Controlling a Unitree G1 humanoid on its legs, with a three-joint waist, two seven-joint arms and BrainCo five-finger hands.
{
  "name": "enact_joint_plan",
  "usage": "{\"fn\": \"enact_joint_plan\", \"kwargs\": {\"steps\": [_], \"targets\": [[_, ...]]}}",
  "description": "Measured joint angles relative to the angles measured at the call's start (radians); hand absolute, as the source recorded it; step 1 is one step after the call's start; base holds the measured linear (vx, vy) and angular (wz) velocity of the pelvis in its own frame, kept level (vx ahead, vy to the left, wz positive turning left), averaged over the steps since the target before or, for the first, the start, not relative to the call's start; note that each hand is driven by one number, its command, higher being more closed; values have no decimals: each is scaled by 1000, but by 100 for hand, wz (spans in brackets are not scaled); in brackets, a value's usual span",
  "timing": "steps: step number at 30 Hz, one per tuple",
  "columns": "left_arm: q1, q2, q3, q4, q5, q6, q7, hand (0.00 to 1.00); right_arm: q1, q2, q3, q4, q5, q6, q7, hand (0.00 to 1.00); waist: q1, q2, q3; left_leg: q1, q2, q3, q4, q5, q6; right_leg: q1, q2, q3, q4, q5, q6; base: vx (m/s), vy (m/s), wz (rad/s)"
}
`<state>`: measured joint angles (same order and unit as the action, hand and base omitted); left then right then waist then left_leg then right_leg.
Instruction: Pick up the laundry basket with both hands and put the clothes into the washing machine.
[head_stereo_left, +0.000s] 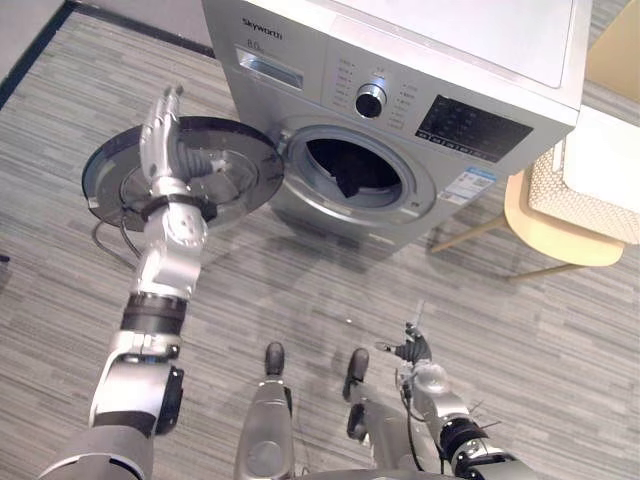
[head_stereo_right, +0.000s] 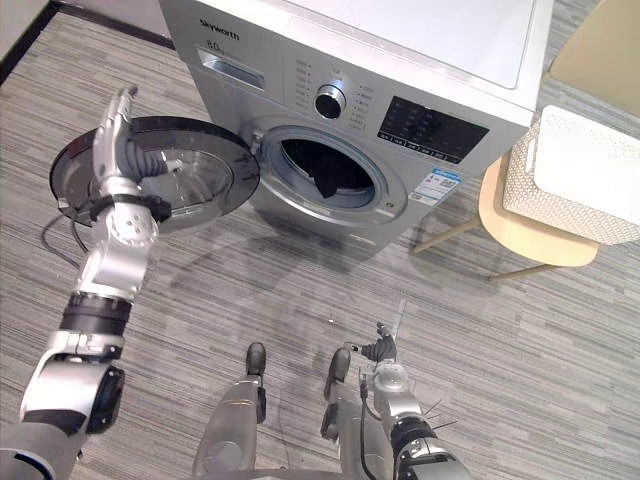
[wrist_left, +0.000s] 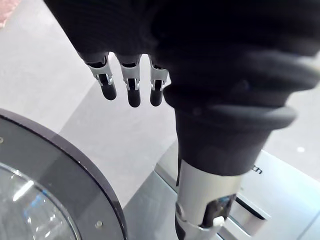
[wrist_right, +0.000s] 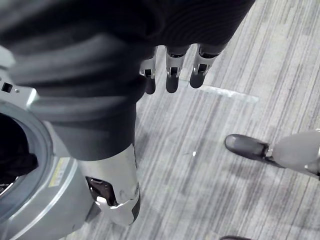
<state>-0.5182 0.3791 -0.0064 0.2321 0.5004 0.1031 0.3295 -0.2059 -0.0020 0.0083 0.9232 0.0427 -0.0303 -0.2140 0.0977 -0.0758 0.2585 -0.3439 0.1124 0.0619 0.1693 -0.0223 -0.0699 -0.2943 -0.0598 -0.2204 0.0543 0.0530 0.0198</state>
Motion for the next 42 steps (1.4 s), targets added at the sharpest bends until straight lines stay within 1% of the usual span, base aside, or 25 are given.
{"fn": "enact_joint_plan", "kwargs": {"steps": [2, 3, 4, 6, 8, 9, 11, 12, 13, 14, 15, 16, 19, 22, 24, 26, 27, 28, 30, 34, 35, 37, 39, 40, 42], "targets": [[97, -56, 0, -89, -26, -5, -2, 0, 3, 5, -3, 1, -14, 9, 1, 0, 0, 12, -5, 27, -7, 1, -21, 4, 2, 17, -6, -2, 1, -7, 3, 75, 31, 7], [131, -78, 1, -118, -31, -14, -2, 0, 6, 4, -8, 3, -21, 11, 2, 0, 1, 22, -10, 40, -12, 1, -32, 7, 5, 26, -10, -3, 1, -11, 6, 65, 30, 8], [141, -83, 2, -124, -35, -23, -1, 0, 7, 4, -10, 4, -27, 12, 1, 0, 2, 29, -15, 43, -14, 1, -35, 7, 5, 28, -10, -4, 1, -12, 8, 55, 24, 8], [146, -83, 20, -124, -35, -33, 3, 0, 9, 3, -24, 4, -48, 16, 2, 0, 0, 58, -36, 50, -24, -2, -57, 19, 11, 28, -15, -10, 1, -14, 11, 41, 25, 9], [145, -70, 41, -124, -35, -33, 8, 0, 10, 2, -31, 5, -52, 18, 2, 0, 2, 72, -45, 57, -26, -1, -71, 25, 13, 28, -18, -10, 1, -14, 11, 14, 16, 3], [143, -46, 56, -120, -26, -30, 23, 0, 10, 2, -30, 5, -52, 18, 2, 0, 1, 74, -50, 60, -26, -1, -81, 30, 12, 27, -17, -11, 1, -14, 11, 0, 0, 0], [134, -22, 58, -113, -24, -25, 25, 0, 16, -1, -30, 4, -52, 17, 2, 0, 1, 73, -55, 61, -25, -3, -96, 39, 10, 23, -16, -15, 1, -15, 12, -4, -7, 5], [101, 7, 58, -79, -11, -17, 27, 0, 23, -6, -29, 3, -52, 17, 1, 0, 3, 72, -56, 59, -24, -6, -105, 43, 9, 22, -14, -21, -2, -15, 12, -6, -11, 8], [85, 21, 59, -60, -7, -11, 27, 0, 27, -6, -29, 2, -52, 17, 1, 0, 3, 70, -57, 59, -23, -6, -107, 44, 8, 21, -14, -21, -3, -15, 12, -10, -18, 4], [54, 52, 62, -18, 3, 2, 30, 0, 38, -8, -28, -6, -52, 17, 1, 0, 5, 64, -62, 57, -22, -5, -114, 45, 7, 15, -12, -21, -4, -15, 12, 0, 0, 0], [12, 87, 63, 31, 22, 12, 52, 0, 47, -8, -28, -11, -52, 14, 0, 0, 4, 55, -69, 45, -19, -5, -116, 46, 4, 5, -11, -22, -6, -14, 12, 0, 0, 0], [-16, 102, 63, 59, 26, 19, 62, 0, 53, -7, -28, -14, -51, 14, 0, 0, 4, 48, -72, 37, -18, -6, -115, 47, 4, -3, -11, -23, -6, -13, 11, 0, 0, 0], [-158, 173, 67, 189, 63, 59, 95, 0, 75, -6, -10, -43, -48, 4, -4, 0, -1, 12, -85, -8, -9, -7, -91, 50, 2, -27, -5, -27, -19, -3, 1, 26, -9, 2], [-256, 214, 67, 280, 63, 77, 117, 0, 72, -8, 1, -60, -41, -10, -6, 0, 0, -7, -84, -28, -5, -6, -80, 50, 2, -41, -1, -26, -25, 2, -2, 0, -8, -2], [-344, 249, 64, 343, 63, 88, 129, 0, 57, -5, 5, -83, -32, -24, -6, 0, -1, -24, -79, -59, 7, -6, -60, 49, 1, -63, 8, -24, -27, 18, -15, -27, -16, -8], [-403, 265, 50, 390, 63, 89, 129, 0, 46, -6, 7, -90, -28, -33, -7, 0, 0, -41, -70, -74, 12, -6, -41, 42, -2, -68, 14, -23, -33, 25, -18, -52, -14, -8], [-434, 271, 44, 412, 63, 88, 128, 0, 42, -8, 7, -99, -17, -37, -9, 0, 1, -46, -68, -98, 25, -7, -14, 29, -6, -75, 23, -21, -42, 38, -22, -72, -12, -10], [-452, 277, 40, 424, 65, 88, 126, 0, 40, -8, 7, -107, -13, -38, -10, 0, 1, -53, -64, -112, 29, -7, 3, 24, -7, -81, 25, -20, -42, 38, -22, -86, -9, -12], [-506, 291, 26, 459, 86, 87, 101, 0, 35, -8, 8, -126, -4, -41, -23, 0, 0, -68, -52, -184, 51, -21, 89, -8, -12, -108, 42, -20, -54, 56, -25, -114, -20, -13], [-539, 294, 12, 489, 99, 85, 62, 0, 29, -8, 7, -129, -4, -40, -27, 0, 3, -79, -20, -240, 79, -33, 168, -36, -19, -121, 66, -25, -60, 66, -25, -81, -9, -8], [-550, 294, 12, 502, 99, 83, 45, 0, 23, -9, 7, -131, -4, -39, -27, 0, 2, -83, -16, -263, 84, -35, 183, -42, -25, -136, 72, -26, -64, 67, -23, -57, 0, -6], [-564, 294, 14, 530, 99, 83, 22, 0, -4, -13, 7, -131, -3, -38, -27, 0, 3, -89, 0, -294, 91, -38, 199, -39, -22, -151, 79, -29, -81, 78, -13, -41, 0, -7], [-564, 290, 13, 550, 98, 79, 0, 0, -31, -18, 6, -131, -3, -36, -27, 0, 3, -89, 24, -297, 92, -40, 203, -39, -22, -151, 80, -29, -81, 86, -20, -7, 2, -3], [-564, 284, 14, 575, 98, 72, -18, 0, -52, -22, 6, -131, -1, -34, -27, 0, 2, -88, 33, -308, 93, -44, 213, -39, -22, -155, 82, -32, -81, 89, -23, 0, 0, 0], [-565, 267, 25, 579, 101, 49, -12, 0, -87, -30, -6, -129, 6, -29, -28, 0, 7, -88, 39, -326, 93, -52, 218, -39, -22, -168, 83, -40, -81, 93, -23, 42, 19, 4]]}}
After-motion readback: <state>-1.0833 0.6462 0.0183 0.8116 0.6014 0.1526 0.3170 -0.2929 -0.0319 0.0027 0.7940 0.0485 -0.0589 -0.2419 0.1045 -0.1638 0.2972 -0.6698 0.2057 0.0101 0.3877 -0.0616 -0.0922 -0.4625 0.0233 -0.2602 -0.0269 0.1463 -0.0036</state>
